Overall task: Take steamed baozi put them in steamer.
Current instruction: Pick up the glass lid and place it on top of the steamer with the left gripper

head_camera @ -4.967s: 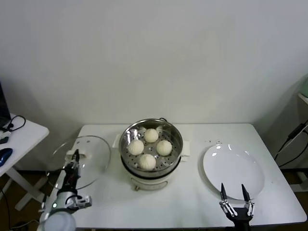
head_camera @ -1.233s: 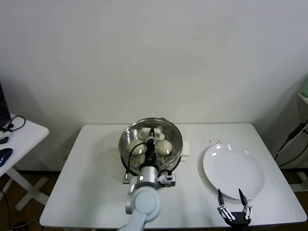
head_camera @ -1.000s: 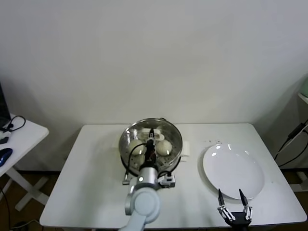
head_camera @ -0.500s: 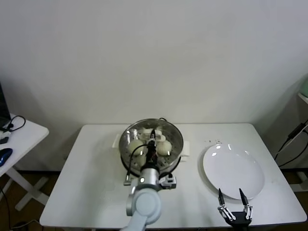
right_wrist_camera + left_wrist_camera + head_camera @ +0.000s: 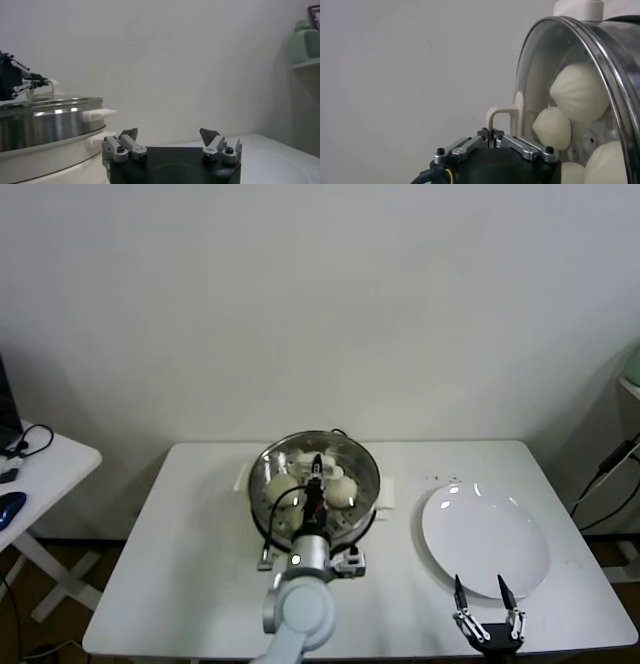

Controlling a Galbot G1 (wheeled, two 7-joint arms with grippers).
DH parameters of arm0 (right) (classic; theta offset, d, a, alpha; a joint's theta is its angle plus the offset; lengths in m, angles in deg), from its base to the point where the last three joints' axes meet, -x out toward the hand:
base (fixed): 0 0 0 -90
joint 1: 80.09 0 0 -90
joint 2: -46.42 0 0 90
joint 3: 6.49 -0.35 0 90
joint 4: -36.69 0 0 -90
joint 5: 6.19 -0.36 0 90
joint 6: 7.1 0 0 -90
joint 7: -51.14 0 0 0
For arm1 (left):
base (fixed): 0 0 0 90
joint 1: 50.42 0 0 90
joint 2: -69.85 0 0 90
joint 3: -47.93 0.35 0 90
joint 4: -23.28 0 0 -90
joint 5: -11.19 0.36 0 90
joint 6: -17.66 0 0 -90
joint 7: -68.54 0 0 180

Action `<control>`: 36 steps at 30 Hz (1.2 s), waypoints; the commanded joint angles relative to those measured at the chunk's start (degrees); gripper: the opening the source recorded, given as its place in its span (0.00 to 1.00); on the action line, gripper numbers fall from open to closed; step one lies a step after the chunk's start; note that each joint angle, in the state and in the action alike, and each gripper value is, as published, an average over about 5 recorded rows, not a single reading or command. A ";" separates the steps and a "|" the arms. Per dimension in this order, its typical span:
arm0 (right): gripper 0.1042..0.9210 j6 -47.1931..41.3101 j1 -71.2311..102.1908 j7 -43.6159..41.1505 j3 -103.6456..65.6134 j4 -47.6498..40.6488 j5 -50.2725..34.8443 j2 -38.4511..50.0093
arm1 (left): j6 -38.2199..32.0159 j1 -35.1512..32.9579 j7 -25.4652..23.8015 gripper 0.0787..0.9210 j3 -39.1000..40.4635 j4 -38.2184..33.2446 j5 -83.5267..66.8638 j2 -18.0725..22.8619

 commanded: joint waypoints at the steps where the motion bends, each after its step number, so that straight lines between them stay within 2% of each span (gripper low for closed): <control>1: 0.88 0.10 -0.10 -0.04 0.10 -0.16 0.02 -0.05 | -0.20 -0.05 -0.09 0.07 -0.11 0.07 0.13 2.80; 21: 0.88 0.41 -0.25 -0.05 0.09 -0.26 -0.12 -0.15 | -1.21 -0.34 0.60 0.07 -0.50 -0.13 0.01 2.80; 24: 0.88 0.48 -0.25 -0.07 0.13 -0.26 -0.07 -0.16 | -1.41 -0.59 0.70 0.14 -0.55 -0.27 0.04 2.80; 34: 0.88 0.55 -0.19 -0.12 0.12 -0.41 -0.01 -0.18 | -1.89 -1.03 0.70 0.47 -0.52 -1.33 0.06 2.80; 36: 0.88 0.55 -0.23 -0.11 0.06 -0.43 -0.05 -0.13 | -2.01 -1.36 0.71 0.50 -0.53 -1.88 0.08 2.80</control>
